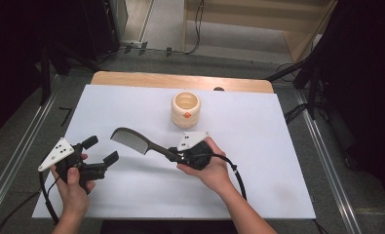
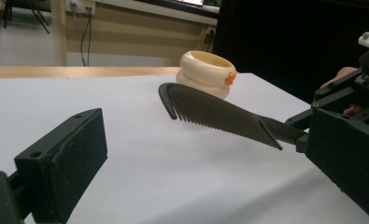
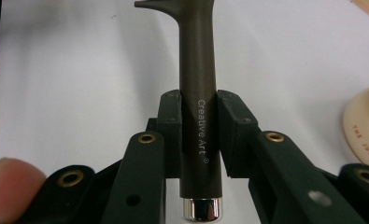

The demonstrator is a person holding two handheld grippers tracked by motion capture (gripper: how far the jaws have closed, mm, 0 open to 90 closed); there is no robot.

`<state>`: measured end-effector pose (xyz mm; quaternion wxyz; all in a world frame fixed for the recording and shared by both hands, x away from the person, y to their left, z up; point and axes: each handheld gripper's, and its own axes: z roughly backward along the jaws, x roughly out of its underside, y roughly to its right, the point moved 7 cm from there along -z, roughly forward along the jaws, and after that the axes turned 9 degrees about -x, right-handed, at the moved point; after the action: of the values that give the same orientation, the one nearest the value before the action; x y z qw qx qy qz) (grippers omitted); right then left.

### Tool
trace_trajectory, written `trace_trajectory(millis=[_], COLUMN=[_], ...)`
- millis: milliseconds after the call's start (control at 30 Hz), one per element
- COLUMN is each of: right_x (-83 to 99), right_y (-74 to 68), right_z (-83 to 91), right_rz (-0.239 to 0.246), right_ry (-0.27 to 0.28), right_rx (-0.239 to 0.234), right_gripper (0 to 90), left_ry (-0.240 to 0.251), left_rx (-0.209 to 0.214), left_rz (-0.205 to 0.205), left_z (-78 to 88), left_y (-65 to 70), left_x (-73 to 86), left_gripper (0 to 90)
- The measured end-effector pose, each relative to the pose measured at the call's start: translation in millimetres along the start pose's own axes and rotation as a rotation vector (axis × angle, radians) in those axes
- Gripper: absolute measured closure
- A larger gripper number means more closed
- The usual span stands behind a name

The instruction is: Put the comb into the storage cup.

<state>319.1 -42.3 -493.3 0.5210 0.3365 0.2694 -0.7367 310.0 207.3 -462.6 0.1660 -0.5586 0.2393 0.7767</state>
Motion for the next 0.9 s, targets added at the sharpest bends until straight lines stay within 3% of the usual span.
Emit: trace_trajectory(millis=[167, 500, 600, 833, 900], right_x=[4.6, 18.3, 20.9, 25.6, 26.5], right_y=[1.2, 3.9, 3.4, 0.4, -0.6], right_z=[10.7, 26.9, 31.8, 35.8, 36.2], right_rz=[-0.009, -0.024, -0.027, -0.029, -0.026], right_ry=[0.024, 0.067, 0.084, 0.097, 0.104], right_rx=[0.015, 0.037, 0.043, 0.050, 0.052], right_gripper=[70.8, 70.8, 70.8, 70.8, 70.8], left_ry=[-0.020, -0.064, -0.062, -0.077, -0.078], left_rx=[0.024, 0.110, 0.087, 0.107, 0.096], left_rz=[0.017, 0.083, 0.087, 0.125, 0.142], left_z=[-11.0, -40.6, -48.9, -65.8, -68.8], left_y=[9.7, 37.8, 45.8, 65.4, 67.9], left_x=[-0.7, -2.5, -5.2, -8.3, -8.8], left_gripper=[5.9, 5.9, 10.9, 18.4, 22.5])
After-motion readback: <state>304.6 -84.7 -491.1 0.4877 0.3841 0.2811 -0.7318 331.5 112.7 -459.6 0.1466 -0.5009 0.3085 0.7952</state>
